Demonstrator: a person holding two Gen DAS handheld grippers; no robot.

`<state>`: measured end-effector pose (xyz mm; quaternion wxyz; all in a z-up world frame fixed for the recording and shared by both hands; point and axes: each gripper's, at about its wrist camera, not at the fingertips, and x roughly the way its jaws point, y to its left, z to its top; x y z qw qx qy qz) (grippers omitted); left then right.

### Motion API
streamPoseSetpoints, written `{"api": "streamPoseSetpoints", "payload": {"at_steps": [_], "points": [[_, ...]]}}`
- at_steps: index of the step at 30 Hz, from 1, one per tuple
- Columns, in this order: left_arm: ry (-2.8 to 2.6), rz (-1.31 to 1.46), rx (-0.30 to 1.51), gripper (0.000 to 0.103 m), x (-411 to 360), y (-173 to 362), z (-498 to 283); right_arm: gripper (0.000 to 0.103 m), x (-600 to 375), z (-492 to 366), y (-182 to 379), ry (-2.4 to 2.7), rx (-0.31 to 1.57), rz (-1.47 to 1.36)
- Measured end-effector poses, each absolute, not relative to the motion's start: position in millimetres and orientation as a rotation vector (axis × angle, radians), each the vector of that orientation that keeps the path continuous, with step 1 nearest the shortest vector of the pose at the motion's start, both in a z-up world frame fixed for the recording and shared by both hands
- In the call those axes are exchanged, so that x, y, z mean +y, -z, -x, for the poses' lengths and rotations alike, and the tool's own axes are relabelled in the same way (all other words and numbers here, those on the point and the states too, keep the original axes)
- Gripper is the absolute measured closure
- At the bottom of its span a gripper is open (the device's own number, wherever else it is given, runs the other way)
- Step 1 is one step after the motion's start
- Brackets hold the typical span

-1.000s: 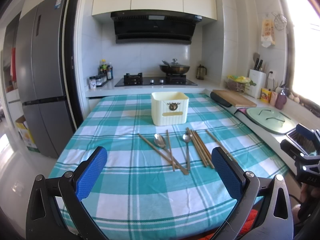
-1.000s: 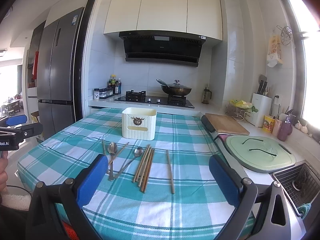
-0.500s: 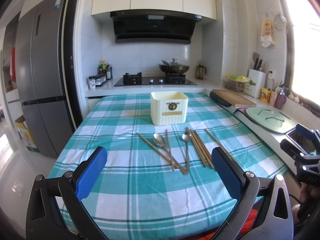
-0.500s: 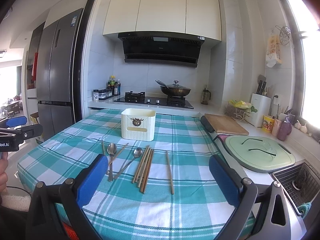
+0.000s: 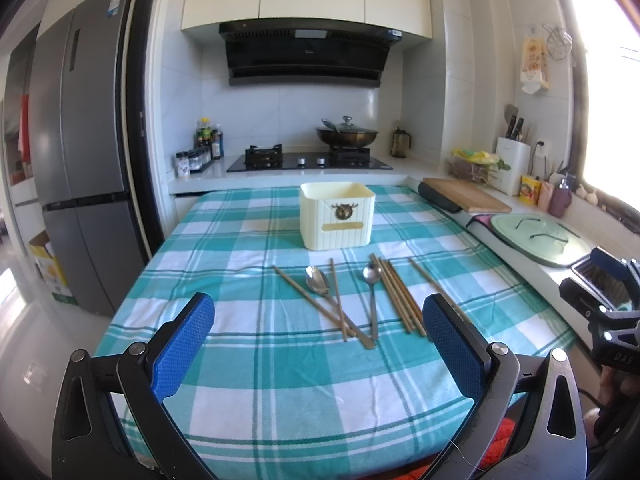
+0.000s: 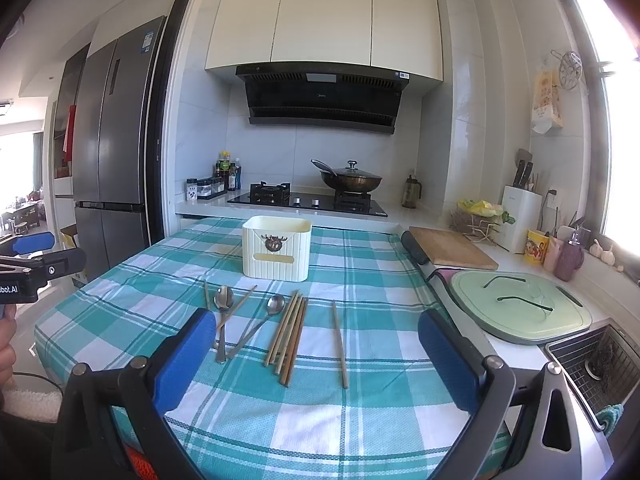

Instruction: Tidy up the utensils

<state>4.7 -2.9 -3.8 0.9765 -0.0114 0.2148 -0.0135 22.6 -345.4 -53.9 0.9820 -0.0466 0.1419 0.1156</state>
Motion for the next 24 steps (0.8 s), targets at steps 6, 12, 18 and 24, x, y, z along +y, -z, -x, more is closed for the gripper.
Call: {"api": "streamPoseSetpoints", "payload": {"at_steps": [6, 12, 18, 24], "points": [[0.028, 0.022, 0.433, 0.000, -2.8, 3.9, -4.8, 0.000, -345.5, -22.4, 54.2, -0.232, 0.286, 0.093], [0.027, 0.023, 0.434, 0.000, -2.7, 3.6, -4.9, 0.000, -345.4, -22.6, 54.1, -0.233, 0.286, 0.094], [0.027, 0.023, 0.434, 0.000, -2.7, 3.5, -4.9, 0.000, -345.6, -22.7, 54.3, -0.233, 0.287, 0.094], [0.027, 0.023, 0.435, 0.000, -2.7, 3.3, -4.9, 0.000, -345.7, -23.8, 56.6, -0.233, 0.291, 0.093]]}}
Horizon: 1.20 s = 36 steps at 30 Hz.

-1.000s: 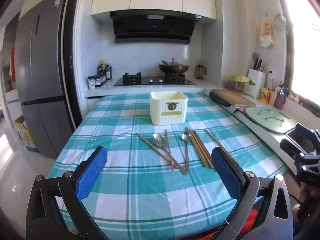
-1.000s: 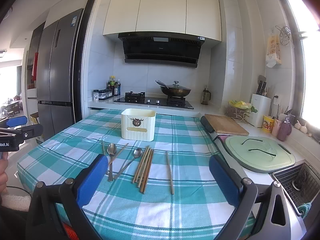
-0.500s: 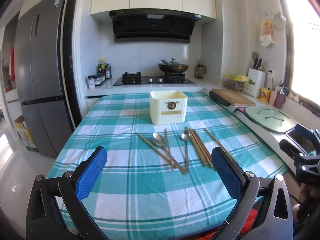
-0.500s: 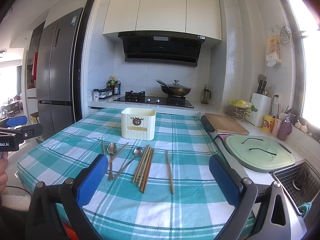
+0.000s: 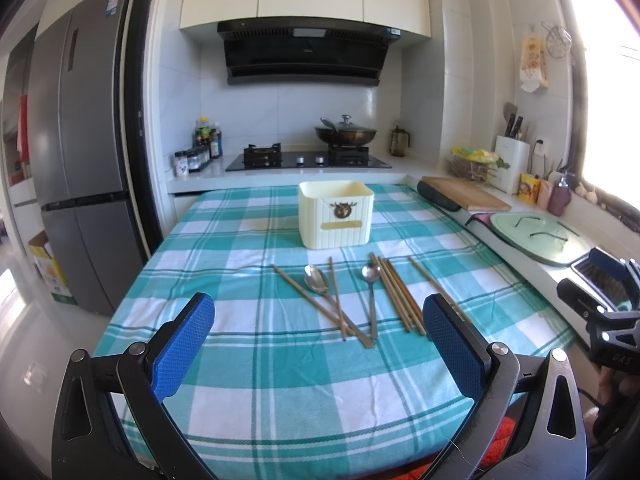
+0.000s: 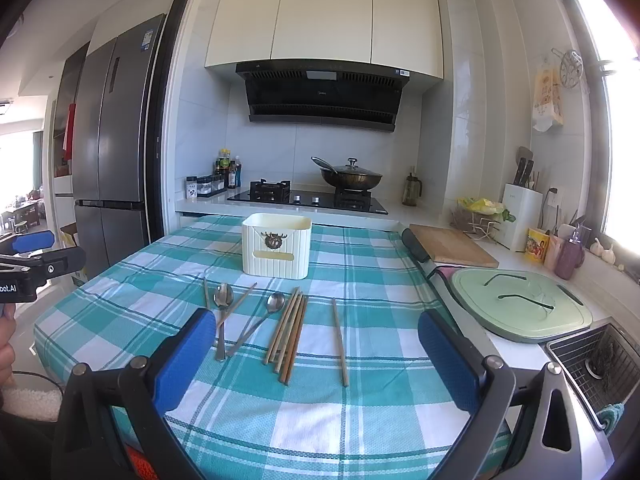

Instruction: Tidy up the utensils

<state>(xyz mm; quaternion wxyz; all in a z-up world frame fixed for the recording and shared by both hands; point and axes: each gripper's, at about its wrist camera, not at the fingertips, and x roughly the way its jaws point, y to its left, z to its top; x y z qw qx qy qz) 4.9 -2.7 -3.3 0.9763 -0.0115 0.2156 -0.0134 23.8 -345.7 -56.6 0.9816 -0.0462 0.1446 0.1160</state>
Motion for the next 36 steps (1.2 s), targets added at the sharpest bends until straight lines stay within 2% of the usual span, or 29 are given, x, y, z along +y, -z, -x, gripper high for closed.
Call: {"api": "streamPoseSetpoints", "payload": {"at_steps": [36], "points": [[0.017, 0.037, 0.497, 0.000, -1, 13, -19, 0.000, -346, -40, 65, -0.238, 0.334, 0.096]]}}
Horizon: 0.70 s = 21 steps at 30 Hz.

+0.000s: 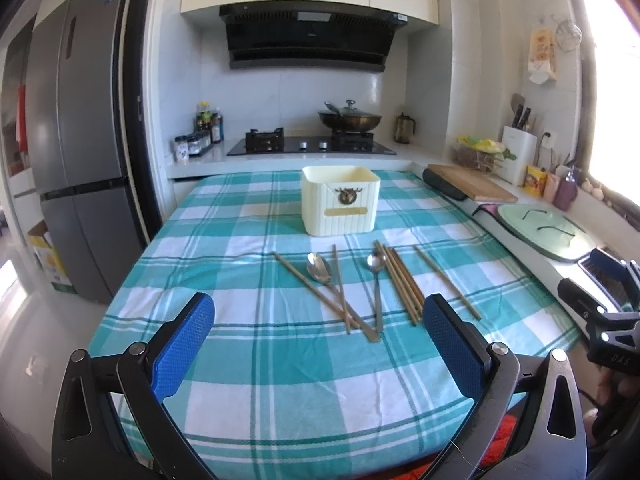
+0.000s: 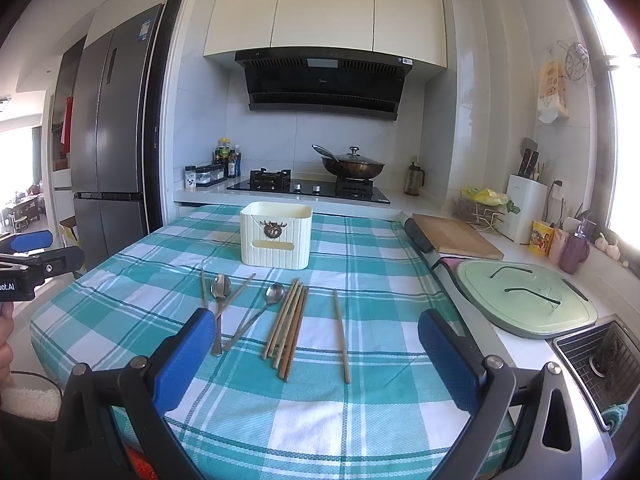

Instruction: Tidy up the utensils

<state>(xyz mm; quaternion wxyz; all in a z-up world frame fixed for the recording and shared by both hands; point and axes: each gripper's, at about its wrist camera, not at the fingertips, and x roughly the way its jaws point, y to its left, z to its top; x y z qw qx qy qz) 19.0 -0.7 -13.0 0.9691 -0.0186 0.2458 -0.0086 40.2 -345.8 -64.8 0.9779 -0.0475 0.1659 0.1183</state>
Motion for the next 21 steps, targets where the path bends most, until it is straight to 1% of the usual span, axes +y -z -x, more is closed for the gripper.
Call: {"api": "streamPoseSetpoints", "payload": {"at_steps": [13, 21], "points": [[-0.004, 0.069, 0.580, 0.000, 9, 23, -46, 0.000, -343, -63, 73, -0.242, 0.394, 0.094], [-0.062, 0.143, 0.672, 0.000, 38, 47, -90, 0.000, -340, -78, 80, -0.251, 0.434, 0.085]]}}
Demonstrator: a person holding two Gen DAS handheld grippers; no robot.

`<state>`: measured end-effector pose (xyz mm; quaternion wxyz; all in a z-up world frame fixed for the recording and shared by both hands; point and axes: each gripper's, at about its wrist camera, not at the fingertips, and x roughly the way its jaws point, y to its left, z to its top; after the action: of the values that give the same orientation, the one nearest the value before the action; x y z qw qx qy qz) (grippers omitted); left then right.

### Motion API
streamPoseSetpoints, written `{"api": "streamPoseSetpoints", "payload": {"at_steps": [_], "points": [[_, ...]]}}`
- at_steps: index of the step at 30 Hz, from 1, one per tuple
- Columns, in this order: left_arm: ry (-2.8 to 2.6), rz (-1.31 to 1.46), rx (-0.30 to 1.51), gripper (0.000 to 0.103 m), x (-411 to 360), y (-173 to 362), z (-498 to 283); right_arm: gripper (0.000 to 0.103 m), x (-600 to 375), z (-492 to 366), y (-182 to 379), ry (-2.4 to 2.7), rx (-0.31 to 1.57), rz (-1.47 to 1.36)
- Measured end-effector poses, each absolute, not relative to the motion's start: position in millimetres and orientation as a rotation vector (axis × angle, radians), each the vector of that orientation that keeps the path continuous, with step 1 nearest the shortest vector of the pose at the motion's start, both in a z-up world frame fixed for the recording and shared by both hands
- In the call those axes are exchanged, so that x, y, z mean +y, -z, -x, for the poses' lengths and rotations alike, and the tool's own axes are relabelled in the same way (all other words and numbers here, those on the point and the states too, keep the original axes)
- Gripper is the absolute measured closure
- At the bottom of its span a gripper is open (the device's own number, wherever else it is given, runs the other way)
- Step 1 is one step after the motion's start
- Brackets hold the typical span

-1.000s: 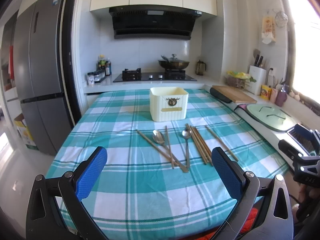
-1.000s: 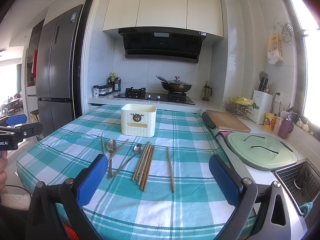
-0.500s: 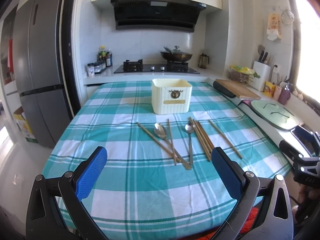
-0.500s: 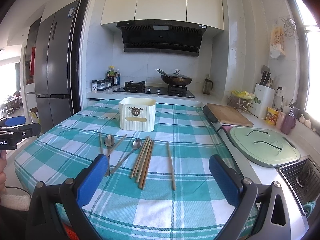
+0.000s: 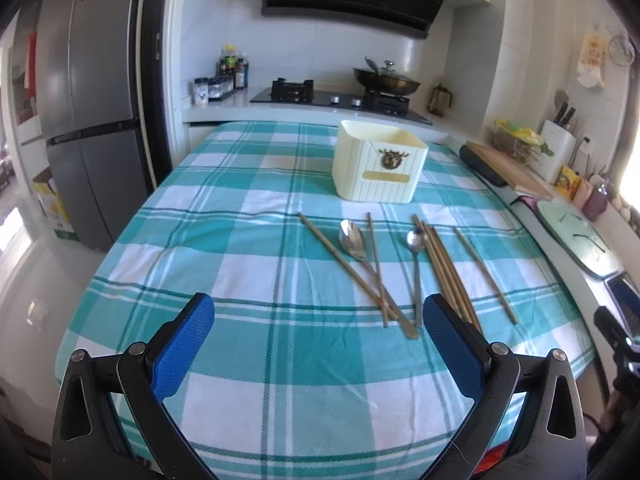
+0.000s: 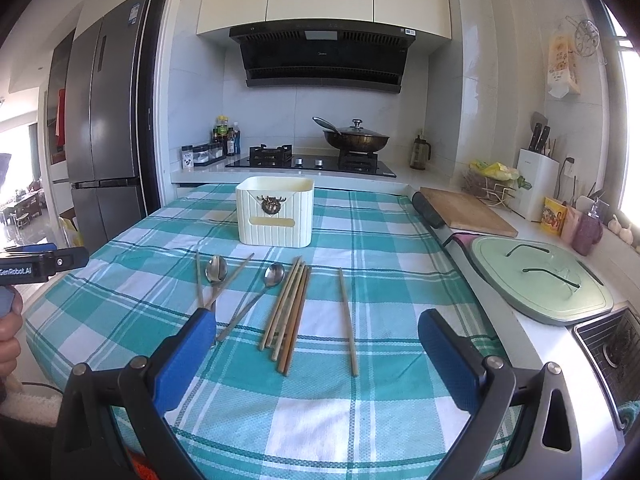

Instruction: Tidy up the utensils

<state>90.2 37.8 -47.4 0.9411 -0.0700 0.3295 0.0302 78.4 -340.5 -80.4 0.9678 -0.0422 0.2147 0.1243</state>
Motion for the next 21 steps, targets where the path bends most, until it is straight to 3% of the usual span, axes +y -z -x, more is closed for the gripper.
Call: {"api": "streamPoseSetpoints", "payload": {"at_steps": [12, 21], "points": [[-0.067, 0.230, 0.912, 0.000, 39, 122, -221, 0.000, -363, -118, 91, -0.195, 0.479, 0.054], [-0.175, 0.236, 0.959, 0.000, 37, 155, -265, 0.000, -389, -145, 94, -0.130, 0.496, 0.065]]}}
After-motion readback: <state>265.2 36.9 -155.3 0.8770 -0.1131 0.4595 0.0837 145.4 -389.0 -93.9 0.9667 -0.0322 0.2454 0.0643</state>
